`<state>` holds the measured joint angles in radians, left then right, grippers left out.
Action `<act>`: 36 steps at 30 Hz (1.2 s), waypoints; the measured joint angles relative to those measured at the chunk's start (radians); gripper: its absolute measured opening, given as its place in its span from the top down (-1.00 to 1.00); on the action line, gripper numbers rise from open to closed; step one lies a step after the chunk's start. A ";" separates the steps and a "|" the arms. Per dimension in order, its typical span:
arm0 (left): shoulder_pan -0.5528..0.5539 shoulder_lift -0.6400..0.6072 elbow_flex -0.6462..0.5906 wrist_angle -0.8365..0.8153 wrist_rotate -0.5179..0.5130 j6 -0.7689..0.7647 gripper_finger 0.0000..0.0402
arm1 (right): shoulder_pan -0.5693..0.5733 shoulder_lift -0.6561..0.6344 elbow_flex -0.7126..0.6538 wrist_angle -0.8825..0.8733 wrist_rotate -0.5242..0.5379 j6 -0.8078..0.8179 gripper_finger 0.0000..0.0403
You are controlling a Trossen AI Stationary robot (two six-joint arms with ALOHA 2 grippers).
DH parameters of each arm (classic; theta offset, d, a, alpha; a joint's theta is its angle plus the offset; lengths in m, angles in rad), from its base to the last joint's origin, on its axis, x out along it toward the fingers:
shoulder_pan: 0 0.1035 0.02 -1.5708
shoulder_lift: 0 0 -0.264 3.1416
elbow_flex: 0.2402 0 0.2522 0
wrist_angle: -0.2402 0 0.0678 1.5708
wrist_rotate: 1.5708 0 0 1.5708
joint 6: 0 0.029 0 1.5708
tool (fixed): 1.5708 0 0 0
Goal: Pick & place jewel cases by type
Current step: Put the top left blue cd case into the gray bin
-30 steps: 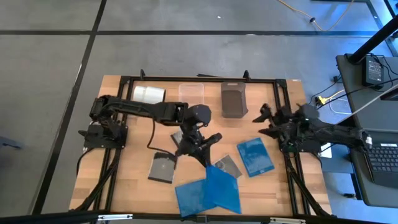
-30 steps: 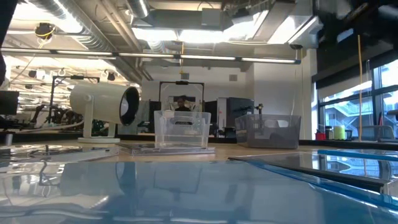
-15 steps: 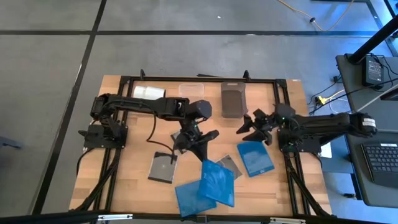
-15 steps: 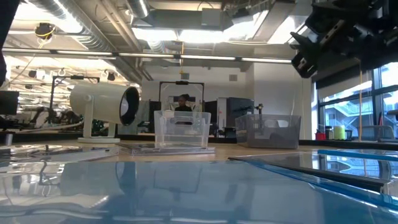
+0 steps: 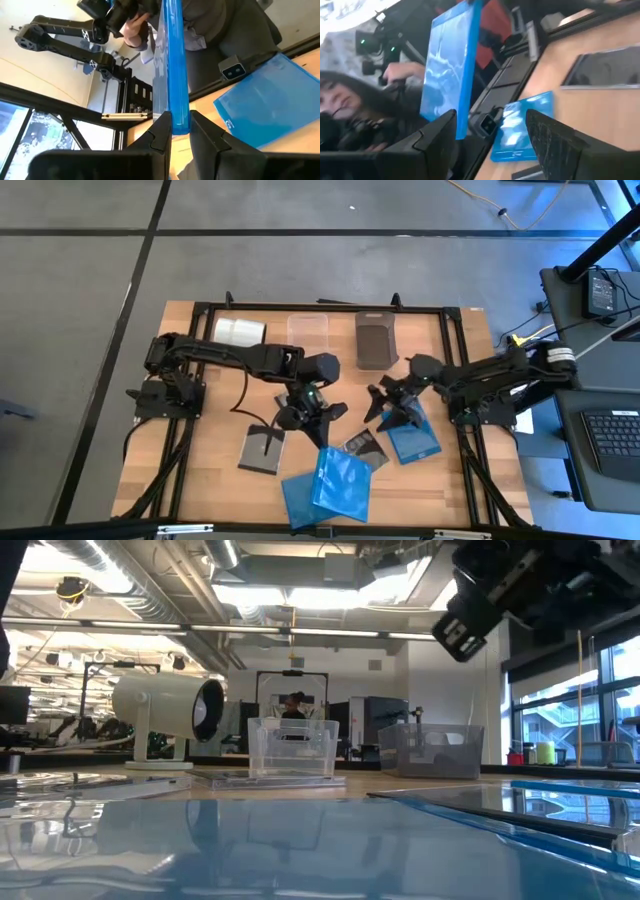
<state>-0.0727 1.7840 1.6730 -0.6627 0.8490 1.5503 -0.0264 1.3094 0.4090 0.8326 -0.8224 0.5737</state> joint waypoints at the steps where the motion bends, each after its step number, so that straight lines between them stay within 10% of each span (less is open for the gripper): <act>1: 0.000 0.000 0.000 0.000 0.000 0.000 0.77 | 0.008 0.025 0.020 0.000 -0.012 -0.002 -0.20; 22: -0.045 0.000 0.000 -0.039 -0.062 0.009 0.77 | 0.146 0.407 0.326 -0.002 -0.221 0.023 -0.18; 36: -0.043 0.000 0.000 -0.040 -0.105 0.009 0.76 | 0.175 0.420 0.335 -0.009 -0.218 -0.004 0.42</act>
<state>-0.1154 1.7840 1.6730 -0.7025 0.7438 1.5597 0.1486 1.7294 0.7441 0.8239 -1.0409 0.5700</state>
